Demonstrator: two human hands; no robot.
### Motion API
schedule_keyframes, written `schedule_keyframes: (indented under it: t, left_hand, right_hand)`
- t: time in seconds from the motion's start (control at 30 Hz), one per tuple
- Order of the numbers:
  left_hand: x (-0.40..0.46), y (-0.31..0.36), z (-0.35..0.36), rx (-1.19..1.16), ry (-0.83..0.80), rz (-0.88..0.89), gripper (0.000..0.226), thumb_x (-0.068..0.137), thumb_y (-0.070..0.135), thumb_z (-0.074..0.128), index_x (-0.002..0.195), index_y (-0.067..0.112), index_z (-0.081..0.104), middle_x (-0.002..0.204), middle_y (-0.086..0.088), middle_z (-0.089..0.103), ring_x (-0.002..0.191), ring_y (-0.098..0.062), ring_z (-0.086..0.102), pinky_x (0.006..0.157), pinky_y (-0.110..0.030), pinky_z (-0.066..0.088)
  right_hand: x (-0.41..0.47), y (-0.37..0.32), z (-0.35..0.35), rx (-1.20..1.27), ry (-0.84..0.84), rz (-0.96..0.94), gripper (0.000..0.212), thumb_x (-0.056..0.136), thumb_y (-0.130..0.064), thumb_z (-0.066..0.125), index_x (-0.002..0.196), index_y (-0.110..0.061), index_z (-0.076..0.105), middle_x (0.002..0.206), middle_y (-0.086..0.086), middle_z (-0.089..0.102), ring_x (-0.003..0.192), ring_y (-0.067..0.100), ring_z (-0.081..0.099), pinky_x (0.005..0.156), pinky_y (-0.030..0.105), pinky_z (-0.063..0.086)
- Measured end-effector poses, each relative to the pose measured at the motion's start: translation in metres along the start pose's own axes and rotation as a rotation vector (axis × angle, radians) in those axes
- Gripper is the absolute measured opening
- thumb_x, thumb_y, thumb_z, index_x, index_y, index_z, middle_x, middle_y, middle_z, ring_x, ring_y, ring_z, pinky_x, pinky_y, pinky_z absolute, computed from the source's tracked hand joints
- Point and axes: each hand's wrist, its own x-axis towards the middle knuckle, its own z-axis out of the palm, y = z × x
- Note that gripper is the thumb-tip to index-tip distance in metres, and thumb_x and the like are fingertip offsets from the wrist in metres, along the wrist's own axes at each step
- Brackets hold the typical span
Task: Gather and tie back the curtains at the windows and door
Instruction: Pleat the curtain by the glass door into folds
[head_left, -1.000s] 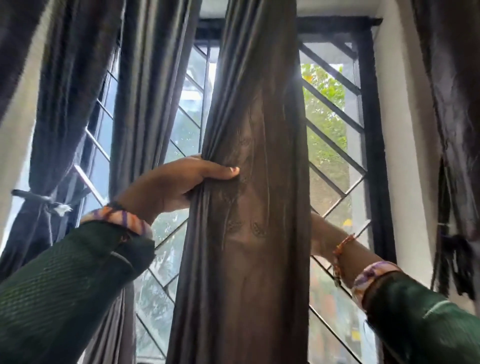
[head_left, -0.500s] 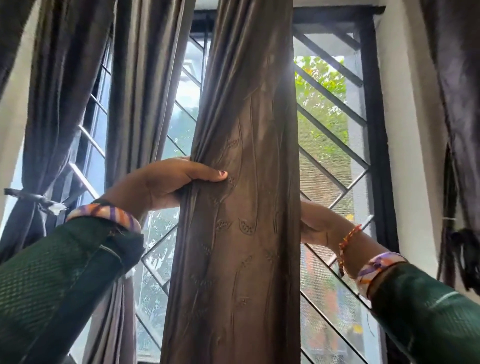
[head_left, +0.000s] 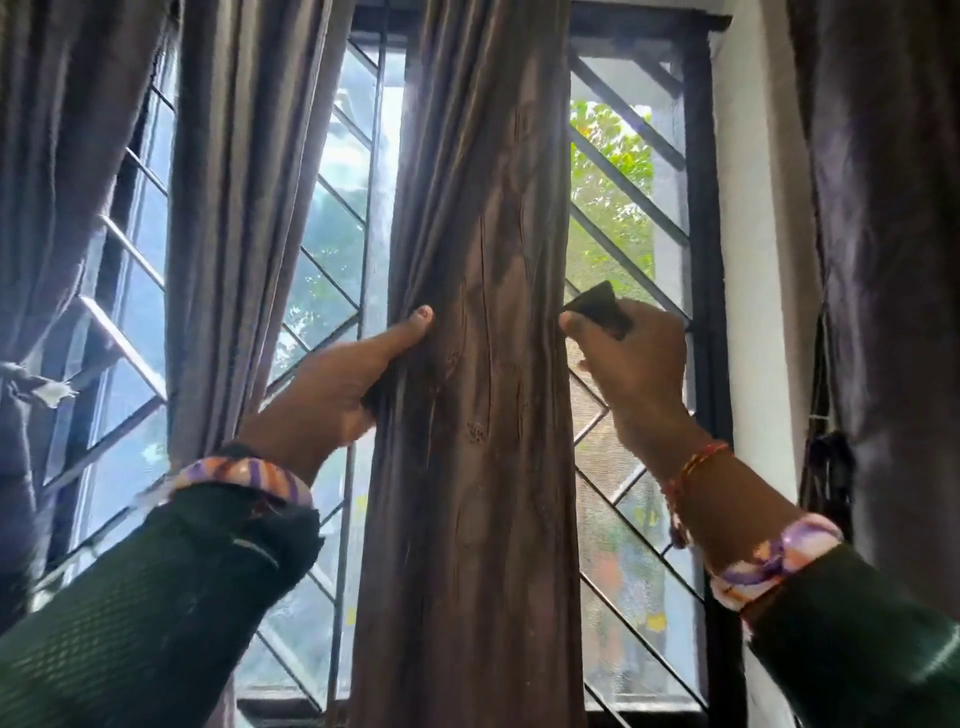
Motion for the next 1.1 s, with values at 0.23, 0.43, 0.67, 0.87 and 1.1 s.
schedule_keyframes:
  t: [0.23,0.43,0.67,0.87,1.1]
  left_hand:
    - [-0.014,-0.012,0.015,-0.608,0.041,0.111,0.004,0.080,0.001,0.061,0.078,0.003,0.063,0.065,-0.013,0.071,0.056,-0.019,0.068,0.067,-0.038,0.058]
    - [-0.025,-0.011,0.018,0.236,0.396,0.830,0.021,0.066,0.017,0.070,0.085,0.010,0.070,0.083,-0.015,0.070,0.075,-0.026,0.065,0.077,-0.041,0.054]
    - [-0.056,0.008,0.009,0.828,0.235,1.138,0.044,0.083,0.029,0.046,0.118,0.006,0.058,0.111,0.008,0.057,0.104,0.000,0.051,0.086,0.000,0.032]
    - [-0.042,0.027,0.002,1.057,0.187,0.996,0.042,0.085,0.038,0.045,0.117,0.015,0.058,0.119,-0.007,0.061,0.109,-0.024,0.056,0.092,-0.038,0.047]
    - [-0.039,0.036,-0.002,0.616,0.207,0.883,0.026,0.054,0.034,0.074,0.074,0.017,0.075,0.058,-0.007,0.070,0.057,-0.021,0.062,0.065,-0.042,0.054]
  right_hand:
    - [-0.027,-0.021,0.023,-0.243,0.121,-0.697,0.009,0.074,-0.003,0.066,0.083,-0.004,0.069,0.091,0.013,0.066,0.091,0.028,0.062,0.085,0.027,0.043]
    - [-0.033,-0.052,0.041,-0.137,-0.203,-0.946,0.017,0.084,0.004,0.056,0.098,0.008,0.066,0.106,0.019,0.069,0.111,0.028,0.060,0.105,0.033,0.037]
    - [-0.015,-0.085,0.041,-0.199,-0.261,-0.742,0.015,0.076,-0.006,0.062,0.087,0.003,0.067,0.081,0.019,0.067,0.074,0.031,0.062,0.068,0.037,0.045]
    - [-0.003,-0.099,0.038,-0.021,-0.548,-0.341,0.031,0.067,0.003,0.070,0.087,-0.011,0.050,0.067,0.011,0.057,0.065,0.022,0.055,0.059,0.030,0.044]
    - [-0.003,-0.105,0.027,-0.216,-0.850,-0.379,0.028,0.079,0.017,0.054,0.100,0.003,0.063,0.085,0.010,0.067,0.074,0.006,0.060,0.068,0.015,0.046]
